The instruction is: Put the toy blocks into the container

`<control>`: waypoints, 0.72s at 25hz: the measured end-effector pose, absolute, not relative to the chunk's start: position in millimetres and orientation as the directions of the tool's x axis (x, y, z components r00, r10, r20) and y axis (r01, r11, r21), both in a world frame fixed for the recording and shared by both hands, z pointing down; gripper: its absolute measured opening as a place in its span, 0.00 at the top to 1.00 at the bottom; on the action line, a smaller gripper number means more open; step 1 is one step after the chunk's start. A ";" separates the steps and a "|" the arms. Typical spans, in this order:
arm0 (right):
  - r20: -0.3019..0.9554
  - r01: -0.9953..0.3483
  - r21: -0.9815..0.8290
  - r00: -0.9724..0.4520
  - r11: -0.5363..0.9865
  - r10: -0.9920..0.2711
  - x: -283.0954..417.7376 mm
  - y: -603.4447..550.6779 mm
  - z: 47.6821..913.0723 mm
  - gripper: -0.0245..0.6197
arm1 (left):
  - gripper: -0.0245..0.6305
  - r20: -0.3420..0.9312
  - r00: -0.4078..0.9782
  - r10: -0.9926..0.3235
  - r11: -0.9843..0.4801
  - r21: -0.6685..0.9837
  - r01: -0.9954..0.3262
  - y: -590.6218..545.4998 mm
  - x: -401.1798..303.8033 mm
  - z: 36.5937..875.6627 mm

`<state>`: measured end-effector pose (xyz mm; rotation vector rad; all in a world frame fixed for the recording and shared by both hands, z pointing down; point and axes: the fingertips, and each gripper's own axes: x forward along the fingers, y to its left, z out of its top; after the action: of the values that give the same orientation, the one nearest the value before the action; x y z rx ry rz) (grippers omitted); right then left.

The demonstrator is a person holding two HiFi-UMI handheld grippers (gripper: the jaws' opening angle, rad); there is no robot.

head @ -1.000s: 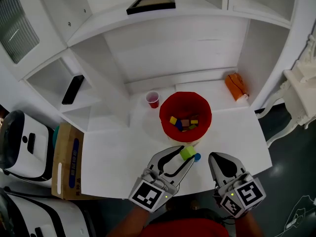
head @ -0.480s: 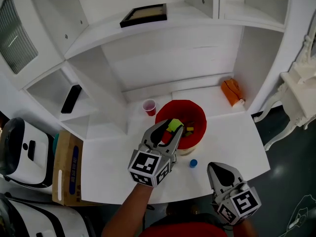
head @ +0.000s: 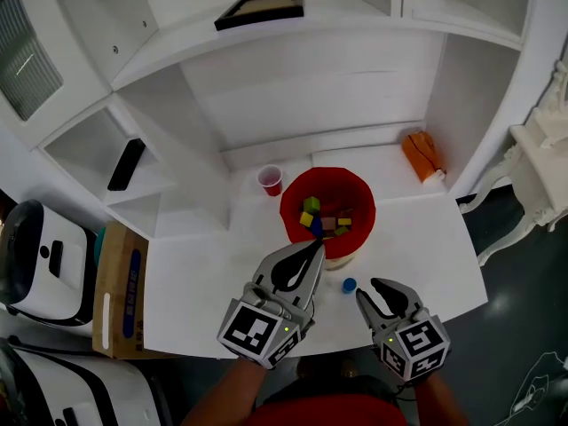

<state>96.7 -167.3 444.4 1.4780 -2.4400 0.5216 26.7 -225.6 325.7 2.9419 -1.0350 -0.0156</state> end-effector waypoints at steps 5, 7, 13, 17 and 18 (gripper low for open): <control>0.493 -0.884 -0.142 -0.453 0.446 -0.742 85.1 -179.8 491.3 0.66 | 0.94 0.048 0.796 -0.604 -0.795 0.044 -0.605 -179.2 20.2 348.1; 0.523 -0.885 -0.137 -0.446 0.445 -0.726 82.9 -184.9 505.1 0.66 | 0.94 0.083 0.793 -0.604 -0.789 0.076 -0.609 -167.2 16.2 357.7; 0.608 -0.881 -0.121 -0.430 0.457 -0.667 77.4 -194.0 538.6 0.66 | 0.94 0.119 0.768 -0.630 -0.761 0.104 -0.640 -157.2 -0.9 369.1; 0.631 -0.877 -0.103 -0.422 0.469 -0.651 73.2 -197.2 549.2 0.66 | 0.94 0.131 0.749 -0.649 -0.742 0.106 -0.662 -157.5 -11.1 371.3; 0.629 -0.877 -0.095 -0.419 0.470 -0.654 72.3 -198.4 549.1 0.67 | 0.94 0.133 0.746 -0.652 -0.739 0.107 -0.665 -157.6 -13.0 371.5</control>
<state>72.3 -198.4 549.1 1.2687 -2.2043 0.5694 -13.0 -157.6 371.5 2.7963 -1.0616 0.1301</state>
